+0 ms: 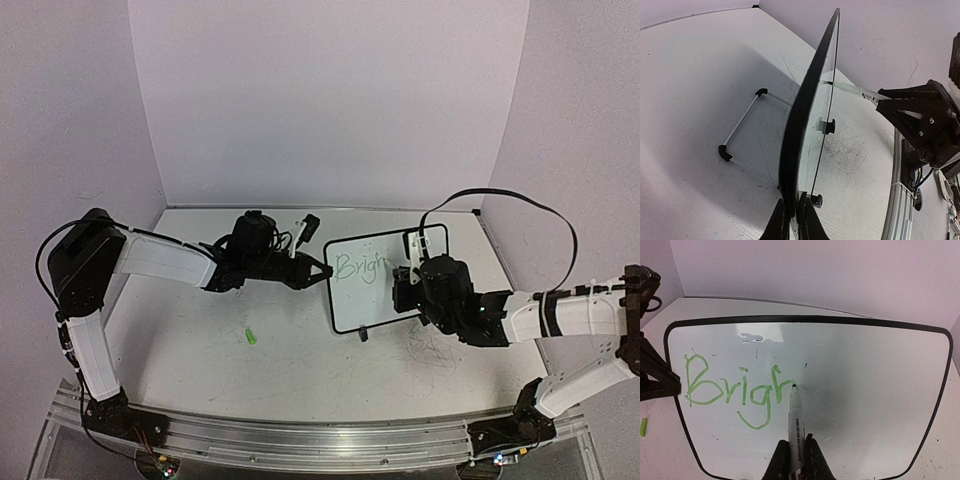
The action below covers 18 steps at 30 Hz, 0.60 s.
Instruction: Write a sentence on the whiteboard
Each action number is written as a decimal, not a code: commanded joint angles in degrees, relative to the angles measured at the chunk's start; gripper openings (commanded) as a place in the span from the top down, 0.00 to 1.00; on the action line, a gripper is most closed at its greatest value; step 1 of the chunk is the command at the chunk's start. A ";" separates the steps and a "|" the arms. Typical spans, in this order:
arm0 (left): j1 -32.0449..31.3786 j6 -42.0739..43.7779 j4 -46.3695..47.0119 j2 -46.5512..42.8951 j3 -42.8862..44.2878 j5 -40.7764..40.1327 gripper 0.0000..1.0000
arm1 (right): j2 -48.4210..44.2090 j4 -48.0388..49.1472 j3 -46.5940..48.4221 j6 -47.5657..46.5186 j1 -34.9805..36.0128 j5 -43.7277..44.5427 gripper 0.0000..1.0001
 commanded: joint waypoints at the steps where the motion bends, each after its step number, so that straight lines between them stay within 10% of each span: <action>1: -0.34 2.55 -3.01 -2.03 1.53 -2.09 1.00 | -1.02 -1.80 -1.17 1.74 -0.13 -0.72 1.00; 18: -0.32 2.74 -3.18 -2.02 1.65 -2.28 1.00 | -9.35 -0.42 -1.20 -0.46 -0.44 -0.98 1.00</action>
